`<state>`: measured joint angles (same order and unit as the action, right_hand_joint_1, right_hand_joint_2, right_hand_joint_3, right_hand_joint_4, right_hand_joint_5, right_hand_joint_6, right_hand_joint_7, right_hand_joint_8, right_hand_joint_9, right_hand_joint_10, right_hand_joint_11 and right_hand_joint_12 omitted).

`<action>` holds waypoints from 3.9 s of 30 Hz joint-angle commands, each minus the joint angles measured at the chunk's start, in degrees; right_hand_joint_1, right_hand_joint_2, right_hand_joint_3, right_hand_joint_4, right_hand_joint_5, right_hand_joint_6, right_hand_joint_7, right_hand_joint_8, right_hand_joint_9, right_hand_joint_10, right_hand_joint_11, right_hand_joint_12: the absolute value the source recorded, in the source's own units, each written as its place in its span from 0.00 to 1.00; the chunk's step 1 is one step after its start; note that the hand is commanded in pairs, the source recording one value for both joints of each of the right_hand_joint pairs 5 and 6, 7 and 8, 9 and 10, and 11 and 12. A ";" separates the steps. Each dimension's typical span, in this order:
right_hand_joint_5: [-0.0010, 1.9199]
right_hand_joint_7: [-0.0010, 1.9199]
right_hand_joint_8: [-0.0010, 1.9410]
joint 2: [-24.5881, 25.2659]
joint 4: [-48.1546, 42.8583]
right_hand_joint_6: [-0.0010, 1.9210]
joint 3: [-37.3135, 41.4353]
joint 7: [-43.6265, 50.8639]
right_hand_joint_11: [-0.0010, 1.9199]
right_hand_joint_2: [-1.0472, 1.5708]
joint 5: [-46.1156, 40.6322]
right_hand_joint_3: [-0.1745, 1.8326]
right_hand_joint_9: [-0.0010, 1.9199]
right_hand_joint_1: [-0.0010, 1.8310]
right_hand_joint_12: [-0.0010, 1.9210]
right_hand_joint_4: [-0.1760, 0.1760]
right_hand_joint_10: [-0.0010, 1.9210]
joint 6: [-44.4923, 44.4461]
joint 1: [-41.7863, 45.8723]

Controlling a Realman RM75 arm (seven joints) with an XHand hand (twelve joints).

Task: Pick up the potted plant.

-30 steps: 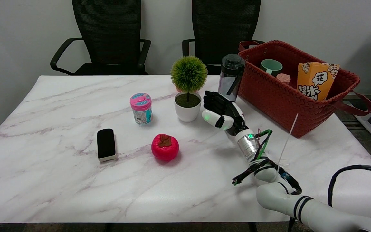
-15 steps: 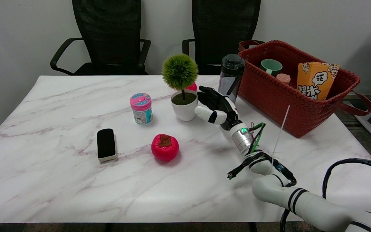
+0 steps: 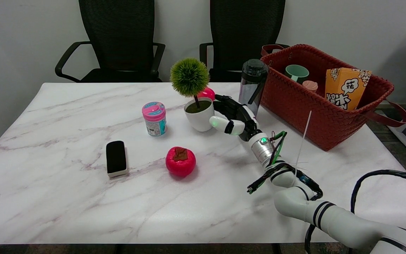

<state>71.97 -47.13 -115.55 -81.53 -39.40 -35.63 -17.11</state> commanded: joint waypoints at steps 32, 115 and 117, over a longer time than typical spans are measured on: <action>0.10 0.23 0.23 -4.65 -8.74 0.10 5.60 0.07 0.11 0.37 1.07 0.56 0.25 0.59 0.11 0.50 0.25 -3.98 9.14; 0.03 0.16 0.16 -0.68 0.18 0.03 2.06 6.48 0.09 0.39 0.59 0.56 0.18 0.57 0.09 0.50 0.18 -3.12 3.02; 0.03 0.16 0.16 -0.31 0.18 0.03 2.40 8.13 0.09 0.40 0.59 0.56 0.18 0.57 0.09 0.50 0.18 -2.75 3.15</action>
<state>70.83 -46.66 -113.23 -81.00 -38.60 -38.21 -14.61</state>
